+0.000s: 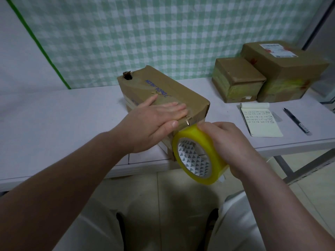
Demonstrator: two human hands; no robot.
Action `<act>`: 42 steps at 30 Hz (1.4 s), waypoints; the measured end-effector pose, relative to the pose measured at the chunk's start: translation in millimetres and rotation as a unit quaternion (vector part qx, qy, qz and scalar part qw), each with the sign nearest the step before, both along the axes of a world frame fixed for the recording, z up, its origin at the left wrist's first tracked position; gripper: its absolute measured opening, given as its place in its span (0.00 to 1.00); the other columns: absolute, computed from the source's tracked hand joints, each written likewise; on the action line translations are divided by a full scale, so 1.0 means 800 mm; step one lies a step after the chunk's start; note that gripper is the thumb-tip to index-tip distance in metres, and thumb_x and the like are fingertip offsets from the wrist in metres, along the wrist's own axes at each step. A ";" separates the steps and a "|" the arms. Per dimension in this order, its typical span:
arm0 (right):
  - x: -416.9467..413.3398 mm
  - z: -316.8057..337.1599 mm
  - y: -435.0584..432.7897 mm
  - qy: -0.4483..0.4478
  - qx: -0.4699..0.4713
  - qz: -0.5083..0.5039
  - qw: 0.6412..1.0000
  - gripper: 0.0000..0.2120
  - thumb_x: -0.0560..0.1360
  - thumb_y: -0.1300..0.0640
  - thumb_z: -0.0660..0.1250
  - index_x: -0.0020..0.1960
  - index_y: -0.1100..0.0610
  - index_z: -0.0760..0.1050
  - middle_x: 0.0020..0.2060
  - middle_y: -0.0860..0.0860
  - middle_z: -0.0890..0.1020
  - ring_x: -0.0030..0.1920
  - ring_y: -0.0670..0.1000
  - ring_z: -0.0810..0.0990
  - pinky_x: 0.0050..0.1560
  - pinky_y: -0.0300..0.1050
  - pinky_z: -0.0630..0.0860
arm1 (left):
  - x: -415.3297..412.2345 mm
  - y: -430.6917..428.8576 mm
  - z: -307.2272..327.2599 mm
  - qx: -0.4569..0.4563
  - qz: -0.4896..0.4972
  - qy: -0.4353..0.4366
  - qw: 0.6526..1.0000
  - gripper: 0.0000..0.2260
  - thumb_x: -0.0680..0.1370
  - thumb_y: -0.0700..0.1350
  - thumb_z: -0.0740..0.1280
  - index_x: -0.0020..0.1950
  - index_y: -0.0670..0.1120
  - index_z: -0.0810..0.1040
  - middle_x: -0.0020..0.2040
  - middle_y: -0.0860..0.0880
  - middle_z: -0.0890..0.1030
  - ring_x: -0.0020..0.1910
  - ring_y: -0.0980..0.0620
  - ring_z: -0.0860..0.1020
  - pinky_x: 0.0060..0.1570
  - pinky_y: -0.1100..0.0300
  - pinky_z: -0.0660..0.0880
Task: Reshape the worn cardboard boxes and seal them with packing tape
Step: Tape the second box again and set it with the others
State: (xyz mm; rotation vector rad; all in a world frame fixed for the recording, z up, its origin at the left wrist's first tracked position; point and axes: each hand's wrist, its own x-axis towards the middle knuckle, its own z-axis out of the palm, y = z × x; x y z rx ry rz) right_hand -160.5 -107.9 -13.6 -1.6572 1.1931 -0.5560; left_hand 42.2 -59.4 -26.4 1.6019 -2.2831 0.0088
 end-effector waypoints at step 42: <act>0.077 0.021 0.051 0.004 -0.321 0.042 0.946 0.14 0.74 0.49 0.67 0.33 0.55 0.77 0.24 0.44 0.74 0.31 0.46 0.74 0.35 0.44 0.73 | -0.038 0.108 0.017 0.100 0.270 0.702 0.652 0.10 0.78 0.43 0.65 0.57 0.42 0.79 0.53 0.33 0.80 0.46 0.36 0.80 0.51 0.39 0.76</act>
